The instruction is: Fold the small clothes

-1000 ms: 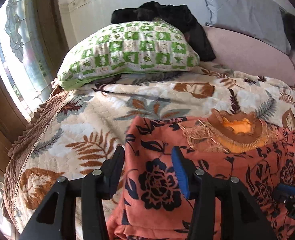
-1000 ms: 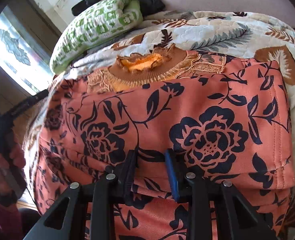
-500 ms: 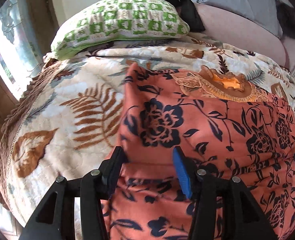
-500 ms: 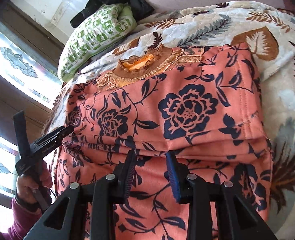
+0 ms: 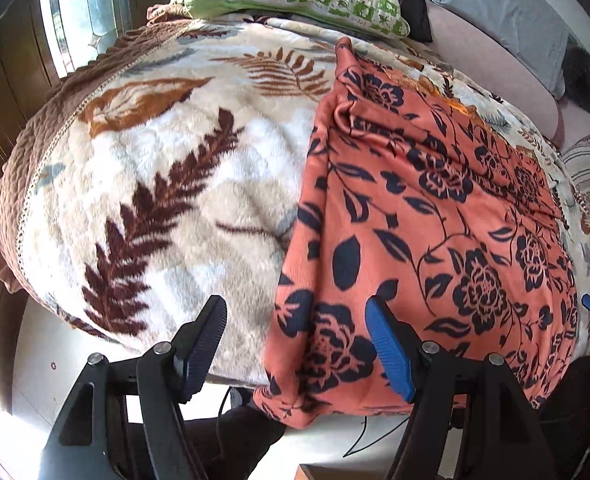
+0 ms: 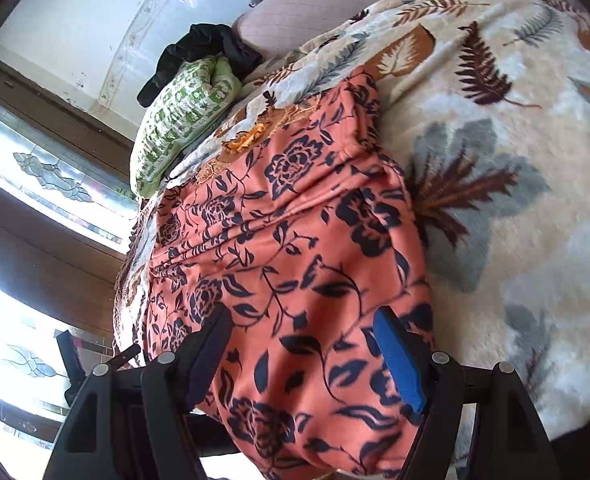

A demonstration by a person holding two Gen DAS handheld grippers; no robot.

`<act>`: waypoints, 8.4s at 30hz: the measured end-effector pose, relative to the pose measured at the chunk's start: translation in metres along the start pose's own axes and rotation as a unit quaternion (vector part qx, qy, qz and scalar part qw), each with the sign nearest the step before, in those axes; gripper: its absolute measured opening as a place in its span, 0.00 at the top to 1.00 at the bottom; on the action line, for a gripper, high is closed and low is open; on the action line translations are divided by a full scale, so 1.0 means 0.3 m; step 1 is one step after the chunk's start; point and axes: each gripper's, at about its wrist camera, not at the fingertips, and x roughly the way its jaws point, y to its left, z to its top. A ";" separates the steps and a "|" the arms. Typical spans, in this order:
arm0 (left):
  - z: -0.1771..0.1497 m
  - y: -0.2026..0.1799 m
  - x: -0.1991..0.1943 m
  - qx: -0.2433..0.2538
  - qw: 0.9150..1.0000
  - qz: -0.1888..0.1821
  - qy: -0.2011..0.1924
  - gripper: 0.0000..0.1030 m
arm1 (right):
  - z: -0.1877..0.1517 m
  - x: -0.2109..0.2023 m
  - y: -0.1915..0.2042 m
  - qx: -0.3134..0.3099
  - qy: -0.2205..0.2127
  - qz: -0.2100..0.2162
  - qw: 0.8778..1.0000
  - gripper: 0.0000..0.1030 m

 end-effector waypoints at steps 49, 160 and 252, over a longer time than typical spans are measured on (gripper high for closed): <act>0.229 0.036 -0.103 0.042 0.996 -0.077 -0.005 0.71 | -0.107 -0.067 0.137 -0.036 0.142 -0.072 0.987 0.49; 0.616 -0.200 0.246 -0.003 0.992 0.041 -0.120 0.09 | 0.369 0.345 0.124 -0.080 -0.070 -0.161 0.981 0.55; 0.464 -0.356 0.254 -0.004 0.993 0.074 -0.090 0.00 | 0.296 0.507 0.255 -0.149 -0.037 -0.220 0.963 0.14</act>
